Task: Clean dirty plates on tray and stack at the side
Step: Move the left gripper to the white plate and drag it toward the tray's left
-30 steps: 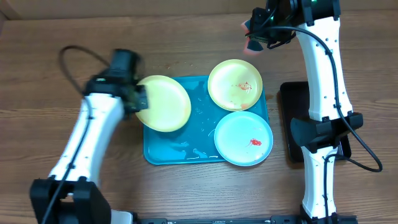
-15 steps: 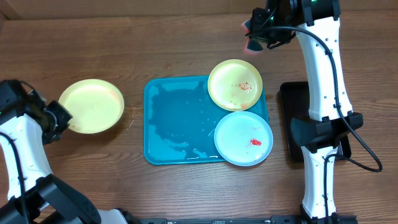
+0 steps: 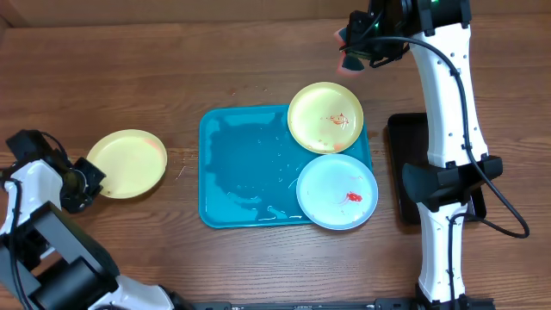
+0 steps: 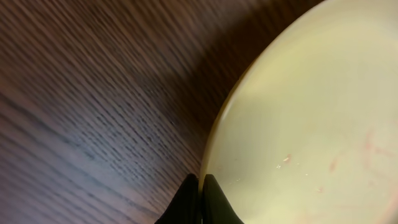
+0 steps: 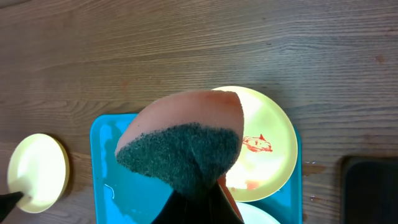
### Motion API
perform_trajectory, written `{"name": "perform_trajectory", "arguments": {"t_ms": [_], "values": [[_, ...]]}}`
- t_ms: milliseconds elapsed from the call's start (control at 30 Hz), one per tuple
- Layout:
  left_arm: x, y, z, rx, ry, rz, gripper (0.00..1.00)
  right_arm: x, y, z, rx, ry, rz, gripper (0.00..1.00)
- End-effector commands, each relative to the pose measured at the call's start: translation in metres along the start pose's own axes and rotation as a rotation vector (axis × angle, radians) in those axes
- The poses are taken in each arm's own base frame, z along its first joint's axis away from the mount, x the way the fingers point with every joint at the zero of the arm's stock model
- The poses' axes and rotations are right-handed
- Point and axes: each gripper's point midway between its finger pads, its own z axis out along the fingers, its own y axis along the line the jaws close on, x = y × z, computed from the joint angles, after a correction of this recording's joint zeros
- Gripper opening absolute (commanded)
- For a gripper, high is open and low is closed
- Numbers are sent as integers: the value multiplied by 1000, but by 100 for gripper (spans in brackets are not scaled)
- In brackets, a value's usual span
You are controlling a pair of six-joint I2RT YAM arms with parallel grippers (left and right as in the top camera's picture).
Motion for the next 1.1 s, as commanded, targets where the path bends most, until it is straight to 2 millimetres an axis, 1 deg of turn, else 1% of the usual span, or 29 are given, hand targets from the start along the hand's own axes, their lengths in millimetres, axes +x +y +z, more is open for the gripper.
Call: {"name": "perform_trajectory", "arguments": {"t_ms": [0,33,67,100,133,167,200,267,333,367,400,433,467,500,567,600,633,667,733,767,800,833,933,967,1000,1067], "values": [[15,0,21,-17,78,14,11,-5,6,-20,-20,-49,-14,4],[17,-3,24,-8,87,48,26,-5,6,-20,-20,-50,-14,4],[17,-6,23,-3,85,72,36,-5,6,-20,-20,-49,-14,4],[14,-8,21,2,78,87,45,-5,6,-20,-20,-49,-14,4],[12,-12,18,15,72,105,52,-5,6,-20,-20,-49,-14,4],[10,-20,13,45,68,134,61,-5,6,-20,-20,-50,-14,4],[7,-26,5,65,61,153,64,-5,6,-20,-20,-49,-14,4],[1,-33,-9,79,50,171,65,-5,6,-20,-20,-49,-14,4],[-5,-46,-27,101,33,215,64,-5,6,-20,-20,-50,-14,4],[-6,-63,-45,123,8,282,64,-5,6,-20,-20,-49,-14,4],[-5,-71,-51,134,2,310,64,-5,6,-20,-20,-50,-14,4],[-1,-85,-60,145,-10,360,64,-5,6,-20,-20,-49,-14,4],[7,-103,-68,159,-17,428,65,-5,6,-20,-20,-49,-14,4],[23,-126,-74,191,-10,509,66,-5,6,-20,-20,-50,-14,4],[49,-157,-78,259,25,596,66,-5,6,-20,-20,-49,-14,4],[67,-176,-80,305,53,647,66,-5,6,-20,-20,-49,-14,4],[82,-190,-81,341,75,686,66,-5,6,-20,-20,-50,-14,4],[106,-212,-85,396,104,753,66,-5,6,-20,-20,-50,-14,4],[140,-242,-90,453,123,860,69,-5,6,-20,-20,-50,-14,4],[163,-260,-94,479,121,938,72,-5,6,-20,-20,-50,-14,4],[174,-269,-95,491,121,976,73,-5,6,-20,-20,-50,-14,4],[194,-283,-98,514,117,1040,74,-5,6,-20,-20,-50,-14,4],[232,-305,-96,544,122,1141,75,-5,6,-20,-20,-49,-14,4],[246,-310,-92,546,138,1163,75,-5,6,-20,-20,-50,-14,4],[255,-314,-88,547,151,1173,75,-5,6,-20,-20,-50,-14,4],[279,-317,-73,528,204,1204,75,-5,6,-20,-20,-50,-14,4]]}}
